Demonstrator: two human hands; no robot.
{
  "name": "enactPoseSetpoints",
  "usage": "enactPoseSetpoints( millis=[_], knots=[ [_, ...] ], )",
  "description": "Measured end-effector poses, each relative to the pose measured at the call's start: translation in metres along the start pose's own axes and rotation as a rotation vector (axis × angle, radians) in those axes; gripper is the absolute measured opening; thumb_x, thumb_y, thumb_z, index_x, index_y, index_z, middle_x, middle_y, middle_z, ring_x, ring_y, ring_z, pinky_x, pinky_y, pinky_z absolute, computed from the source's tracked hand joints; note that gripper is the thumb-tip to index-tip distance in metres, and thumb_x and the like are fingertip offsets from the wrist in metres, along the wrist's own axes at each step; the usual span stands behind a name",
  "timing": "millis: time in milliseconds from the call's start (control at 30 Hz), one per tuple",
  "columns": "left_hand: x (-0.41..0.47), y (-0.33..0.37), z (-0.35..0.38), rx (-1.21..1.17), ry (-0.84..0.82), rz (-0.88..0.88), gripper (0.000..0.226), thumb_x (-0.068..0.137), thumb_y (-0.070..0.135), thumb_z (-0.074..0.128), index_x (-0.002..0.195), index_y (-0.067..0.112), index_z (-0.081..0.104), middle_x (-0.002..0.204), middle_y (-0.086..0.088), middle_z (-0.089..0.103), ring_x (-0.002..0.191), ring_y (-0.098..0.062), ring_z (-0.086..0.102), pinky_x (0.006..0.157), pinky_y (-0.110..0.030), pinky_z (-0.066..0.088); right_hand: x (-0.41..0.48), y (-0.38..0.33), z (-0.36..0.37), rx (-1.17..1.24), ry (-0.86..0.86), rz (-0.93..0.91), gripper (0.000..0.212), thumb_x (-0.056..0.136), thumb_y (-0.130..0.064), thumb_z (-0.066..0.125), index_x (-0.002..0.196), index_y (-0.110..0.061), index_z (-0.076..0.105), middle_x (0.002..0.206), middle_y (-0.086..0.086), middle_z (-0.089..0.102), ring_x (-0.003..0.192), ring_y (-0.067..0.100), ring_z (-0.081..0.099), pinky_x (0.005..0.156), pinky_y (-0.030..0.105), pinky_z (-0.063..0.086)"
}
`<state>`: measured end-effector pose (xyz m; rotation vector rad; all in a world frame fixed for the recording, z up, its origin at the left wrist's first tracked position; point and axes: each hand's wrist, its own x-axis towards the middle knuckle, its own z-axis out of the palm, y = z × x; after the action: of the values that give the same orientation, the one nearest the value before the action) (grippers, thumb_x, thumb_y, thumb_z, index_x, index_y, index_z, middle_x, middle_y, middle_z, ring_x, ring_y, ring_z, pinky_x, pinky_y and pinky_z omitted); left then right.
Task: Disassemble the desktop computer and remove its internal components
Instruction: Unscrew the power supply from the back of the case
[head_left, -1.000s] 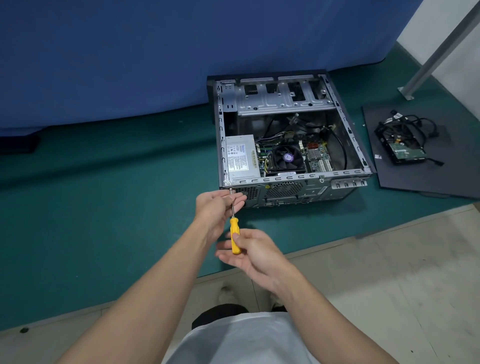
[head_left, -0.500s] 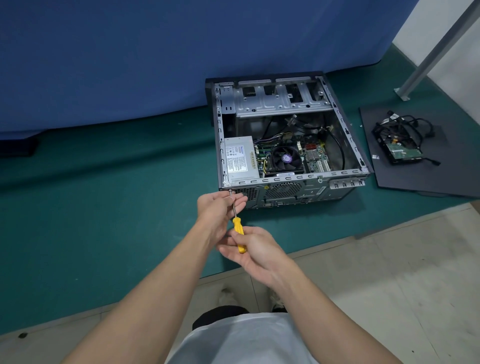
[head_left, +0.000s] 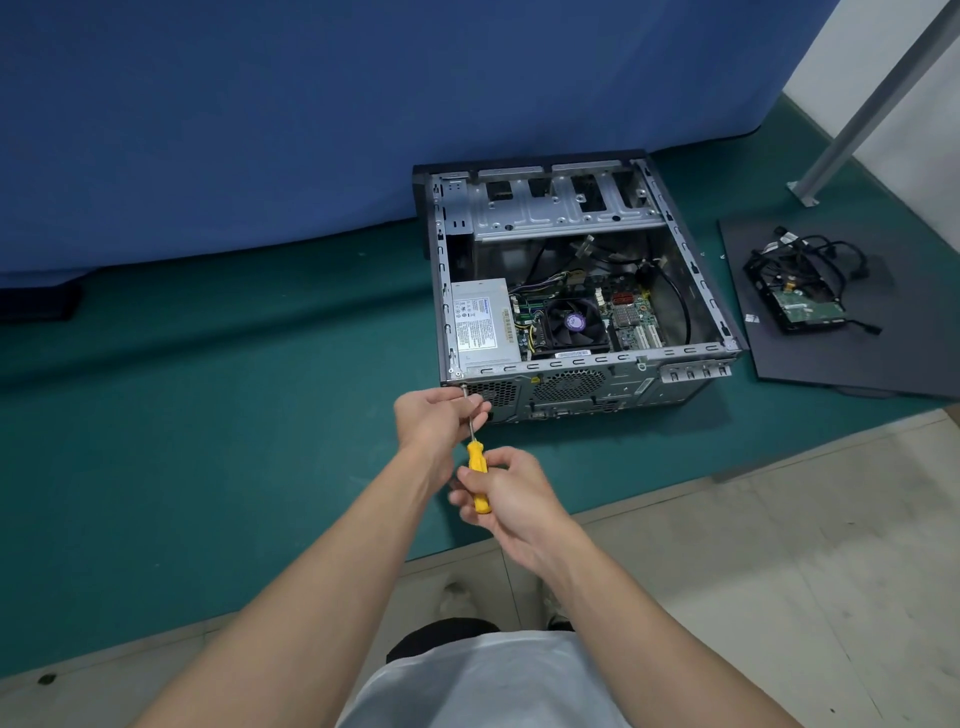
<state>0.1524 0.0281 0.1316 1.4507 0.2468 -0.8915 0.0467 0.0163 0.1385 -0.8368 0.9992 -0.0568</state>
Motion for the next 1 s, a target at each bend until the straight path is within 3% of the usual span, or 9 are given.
enactPoseSetpoints(
  millis=[100, 233, 433, 600, 733, 867, 1000],
  knots=[
    [0.001, 0.002, 0.002, 0.028, 0.016, 0.008, 0.019, 0.087, -0.019, 0.054, 0.103, -0.009, 0.054, 0.086, -0.023, 0.066, 0.077, -0.026, 0.07, 0.066, -0.026, 0.06, 0.0, 0.0, -0.001, 0.093, -0.021, 0.01, 0.005, 0.095, -0.005, 0.054, 0.093, 0.0, 0.052, 0.075, 0.013, 0.055, 0.055, 0.013, 0.047, 0.046, 0.022, 0.035],
    [0.002, 0.001, -0.002, -0.041, -0.047, -0.013, 0.02, 0.09, -0.019, 0.047, 0.105, -0.007, 0.051, 0.091, -0.026, 0.066, 0.082, -0.031, 0.071, 0.073, -0.031, 0.06, -0.001, -0.001, -0.009, 0.241, -0.117, 0.087, 0.019, 0.098, -0.006, 0.047, 0.108, 0.008, 0.055, 0.088, 0.023, 0.061, 0.069, 0.023, 0.059, 0.056, 0.026, 0.047],
    [0.005, -0.003, 0.002, -0.02, 0.071, 0.02, 0.007, 0.088, -0.003, 0.065, 0.09, -0.01, 0.065, 0.08, -0.02, 0.07, 0.072, -0.026, 0.073, 0.06, -0.024, 0.059, 0.001, -0.002, -0.001, -0.029, 0.021, -0.011, 0.007, 0.092, -0.001, 0.057, 0.097, -0.004, 0.052, 0.091, 0.018, 0.065, 0.06, 0.019, 0.065, 0.054, 0.026, 0.049],
    [0.009, -0.006, 0.004, -0.004, 0.106, 0.024, 0.007, 0.09, -0.002, 0.063, 0.086, -0.007, 0.066, 0.08, -0.02, 0.07, 0.068, -0.025, 0.072, 0.059, -0.026, 0.06, 0.005, 0.004, -0.006, -0.161, 0.096, -0.067, 0.007, 0.092, -0.005, 0.058, 0.095, -0.007, 0.052, 0.08, 0.012, 0.065, 0.056, 0.015, 0.063, 0.052, 0.024, 0.047],
    [0.011, -0.01, 0.002, 0.055, 0.063, 0.059, 0.008, 0.091, 0.0, 0.063, 0.086, -0.005, 0.067, 0.08, -0.019, 0.071, 0.066, -0.022, 0.071, 0.059, -0.026, 0.059, 0.01, 0.009, -0.021, -0.413, 0.129, -0.086, 0.009, 0.092, -0.01, 0.057, 0.089, -0.015, 0.05, 0.077, 0.004, 0.062, 0.063, 0.013, 0.056, 0.058, 0.026, 0.045],
    [0.009, -0.015, -0.001, 0.325, 0.039, 0.261, 0.009, 0.089, 0.005, 0.066, 0.086, -0.002, 0.071, 0.076, -0.012, 0.072, 0.07, -0.022, 0.073, 0.07, -0.034, 0.061, 0.006, 0.006, -0.047, -0.616, 0.317, -0.098, 0.021, 0.08, -0.017, 0.066, 0.072, -0.021, 0.046, 0.068, -0.004, 0.051, 0.065, 0.015, 0.047, 0.058, 0.029, 0.034],
    [-0.002, -0.013, 0.007, 0.747, -0.118, 0.669, 0.01, 0.089, 0.015, 0.069, 0.087, 0.009, 0.076, 0.076, -0.006, 0.074, 0.075, -0.024, 0.071, 0.08, -0.039, 0.057, -0.002, -0.026, -0.065, -0.361, 0.493, -0.3, 0.038, 0.08, -0.032, 0.07, 0.057, -0.02, 0.042, 0.049, -0.006, 0.044, 0.052, 0.017, 0.039, 0.057, 0.03, 0.033]
  ],
)
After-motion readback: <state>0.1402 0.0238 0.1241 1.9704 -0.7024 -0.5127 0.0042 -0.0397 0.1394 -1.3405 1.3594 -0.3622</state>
